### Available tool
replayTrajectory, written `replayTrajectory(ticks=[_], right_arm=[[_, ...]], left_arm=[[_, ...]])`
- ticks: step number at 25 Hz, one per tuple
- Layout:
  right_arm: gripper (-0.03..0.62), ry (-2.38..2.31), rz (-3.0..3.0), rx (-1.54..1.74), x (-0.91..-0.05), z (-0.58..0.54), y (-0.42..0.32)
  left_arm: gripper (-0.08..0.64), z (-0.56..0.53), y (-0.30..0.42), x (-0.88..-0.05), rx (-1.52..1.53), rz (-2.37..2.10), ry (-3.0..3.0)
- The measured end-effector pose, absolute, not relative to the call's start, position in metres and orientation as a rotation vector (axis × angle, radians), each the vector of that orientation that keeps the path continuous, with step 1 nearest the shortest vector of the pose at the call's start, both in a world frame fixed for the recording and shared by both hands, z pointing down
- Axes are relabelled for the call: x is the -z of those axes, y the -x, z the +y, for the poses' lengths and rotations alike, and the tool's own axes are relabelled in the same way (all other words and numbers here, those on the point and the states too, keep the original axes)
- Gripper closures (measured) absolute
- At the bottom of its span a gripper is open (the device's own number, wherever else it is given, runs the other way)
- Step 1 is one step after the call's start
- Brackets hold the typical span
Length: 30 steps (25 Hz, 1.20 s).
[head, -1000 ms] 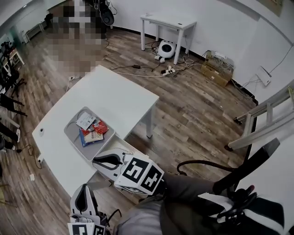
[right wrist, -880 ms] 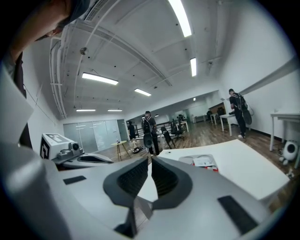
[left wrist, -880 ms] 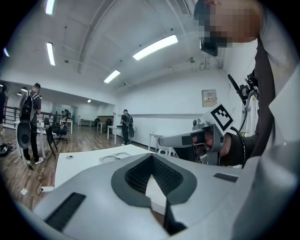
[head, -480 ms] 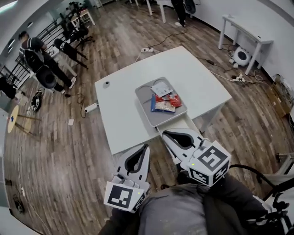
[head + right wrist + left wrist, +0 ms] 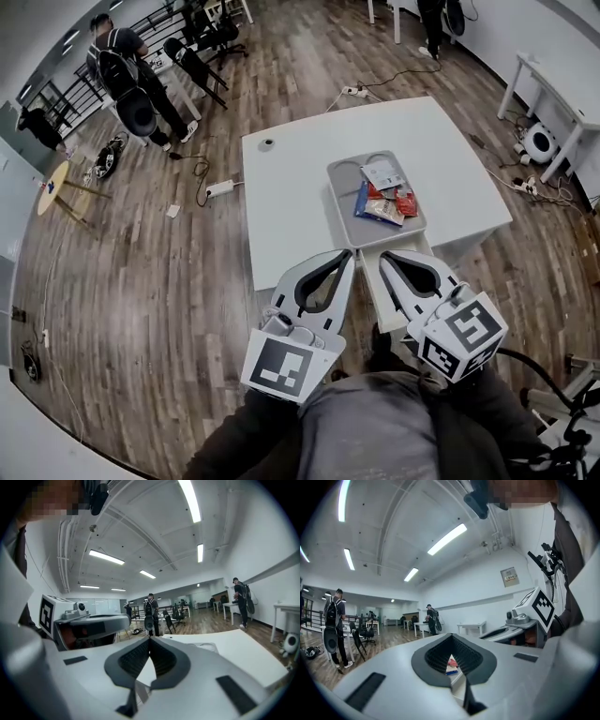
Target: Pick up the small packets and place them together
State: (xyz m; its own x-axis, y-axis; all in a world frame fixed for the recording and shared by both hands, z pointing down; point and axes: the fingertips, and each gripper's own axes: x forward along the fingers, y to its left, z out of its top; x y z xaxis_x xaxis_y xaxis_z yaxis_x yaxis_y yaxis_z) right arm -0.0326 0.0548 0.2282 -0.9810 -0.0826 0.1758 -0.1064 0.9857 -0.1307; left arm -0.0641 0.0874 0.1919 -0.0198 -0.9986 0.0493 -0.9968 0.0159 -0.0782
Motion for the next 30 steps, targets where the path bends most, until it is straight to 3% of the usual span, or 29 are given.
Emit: replayTrajectory(ticks=[30], right_arm=[[0.588,-0.208,-2.963,-0.174,-0.225,0.022,0.039]], left_arm=[[0.563,0.033,0.063,-0.182,0.21,2.143,2.206]])
